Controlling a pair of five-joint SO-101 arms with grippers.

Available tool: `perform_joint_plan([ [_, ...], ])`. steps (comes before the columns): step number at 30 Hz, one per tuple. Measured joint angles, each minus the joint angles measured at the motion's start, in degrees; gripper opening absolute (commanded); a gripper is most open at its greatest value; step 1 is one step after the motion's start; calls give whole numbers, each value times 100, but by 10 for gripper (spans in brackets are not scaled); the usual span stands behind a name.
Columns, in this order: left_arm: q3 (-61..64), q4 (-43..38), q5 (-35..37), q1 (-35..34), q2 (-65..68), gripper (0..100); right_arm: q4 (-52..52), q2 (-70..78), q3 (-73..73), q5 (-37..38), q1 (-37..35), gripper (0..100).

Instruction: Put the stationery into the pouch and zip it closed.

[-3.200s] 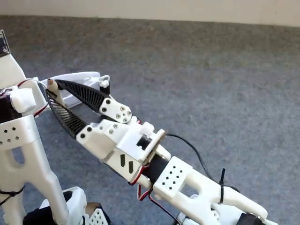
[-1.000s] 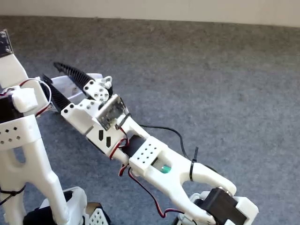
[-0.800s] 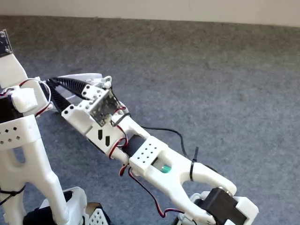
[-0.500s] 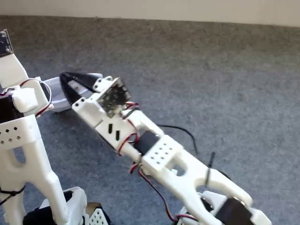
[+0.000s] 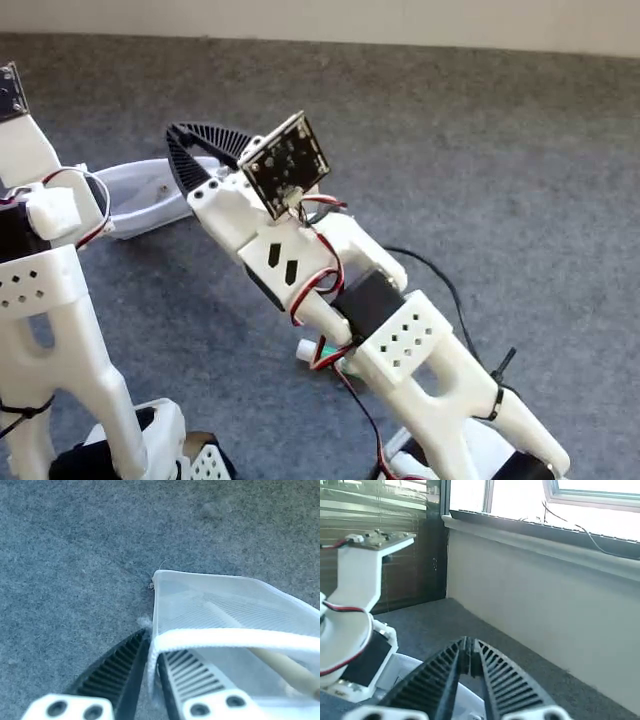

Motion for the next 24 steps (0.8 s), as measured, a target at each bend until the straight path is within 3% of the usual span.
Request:
perform_joint_plan([
  [11, 0, 0, 0, 0, 0, 8, 360, 1389, -448, 0, -325, 5],
  [17, 0, 0, 0, 0, 0, 8, 1257, 2523, -1582, -9, -255, 5],
  [24, 0, -26, 9, 9, 0, 8, 3130, 3780, -3631, -9, 18, 5],
])
